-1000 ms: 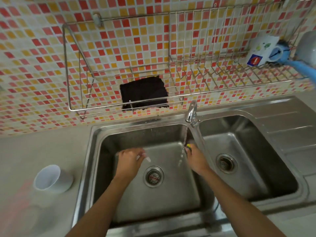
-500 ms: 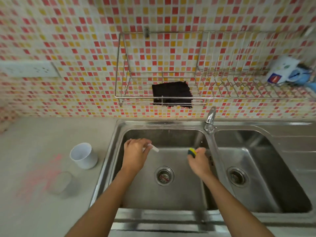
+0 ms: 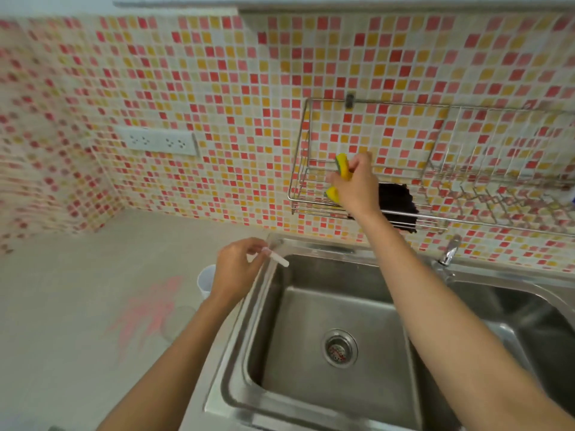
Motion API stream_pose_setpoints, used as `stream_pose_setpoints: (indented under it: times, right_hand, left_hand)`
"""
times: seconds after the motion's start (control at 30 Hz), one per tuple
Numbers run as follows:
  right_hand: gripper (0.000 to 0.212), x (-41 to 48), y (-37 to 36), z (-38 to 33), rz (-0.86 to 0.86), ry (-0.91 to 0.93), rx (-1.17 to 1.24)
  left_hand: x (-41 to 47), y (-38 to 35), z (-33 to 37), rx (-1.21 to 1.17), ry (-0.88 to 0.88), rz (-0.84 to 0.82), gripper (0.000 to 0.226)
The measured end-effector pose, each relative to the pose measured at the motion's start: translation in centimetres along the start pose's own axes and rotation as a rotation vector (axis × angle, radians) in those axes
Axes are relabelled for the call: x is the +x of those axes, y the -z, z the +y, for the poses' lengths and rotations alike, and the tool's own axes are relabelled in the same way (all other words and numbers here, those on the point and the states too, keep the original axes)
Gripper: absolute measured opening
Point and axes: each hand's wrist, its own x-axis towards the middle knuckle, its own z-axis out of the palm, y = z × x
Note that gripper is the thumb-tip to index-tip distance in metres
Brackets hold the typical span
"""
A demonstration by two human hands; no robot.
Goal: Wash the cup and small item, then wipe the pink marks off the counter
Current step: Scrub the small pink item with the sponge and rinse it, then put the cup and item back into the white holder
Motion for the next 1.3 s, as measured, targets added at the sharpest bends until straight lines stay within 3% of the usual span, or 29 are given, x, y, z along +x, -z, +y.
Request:
stream_pose_setpoints:
  times: [0.2, 0.4, 0.53, 0.6, 0.7, 0.83, 0.93, 1.03, 1.17, 1.3]
  right_hand:
    - [0.044, 4.8, -4.1, 1.9, -0.249, -0.114, -0.423]
    - [0.045, 5.2, -4.6, 2.5, -0.191, -0.098, -0.512]
    - [0.023, 0.6, -4.9, 0.8, 0.102, 0.180, -0.461]
    - [0.026, -3.8, -6.6, 0.1, 0.210, 0.347, -0.322]
    - [0.033, -10.3, -11.1, 1.2, 0.114, 0.443, -0.191]
    - [0.062, -15.7, -18.2, 3.9, -0.402, 0.133, -0.247]
    - [0.083, -17.5, -22.1, 5.5, -0.598, -0.039, -0.237]
    - [0.090, -18.2, -24.3, 5.5, -0.600, -0.106, -0.170]
    - [0.078, -18.8, -25.9, 5.6, -0.525, -0.131, -0.032]
    - [0.079, -19.0, -27.2, 6.0, -0.515, -0.156, 0.007]
  left_hand:
    - [0.5, 2.7, -3.8, 0.021, 0.050, -0.004, 0.017]
    - [1.9, 4.3, -6.2, 0.003, 0.056, 0.001, 0.017]
    - [2.3, 5.4, -8.9, 0.034, 0.050, -0.015, 0.016]
    - [2.4, 5.7, -10.7, 0.081, 0.038, -0.039, 0.017]
    - [2.4, 5.5, -13.3, 0.154, 0.010, -0.093, 0.016]
    - [1.9, 5.2, -16.0, 0.210, -0.027, -0.161, 0.015]
    - [1.6, 4.8, -17.5, 0.227, -0.049, -0.193, 0.014]
    - [1.8, 4.4, -18.6, 0.210, -0.069, -0.219, 0.014]
    - [2.2, 3.9, -19.2, 0.173, -0.083, -0.225, 0.014]
    - [2.4, 3.6, -19.7, 0.154, -0.111, -0.234, 0.014]
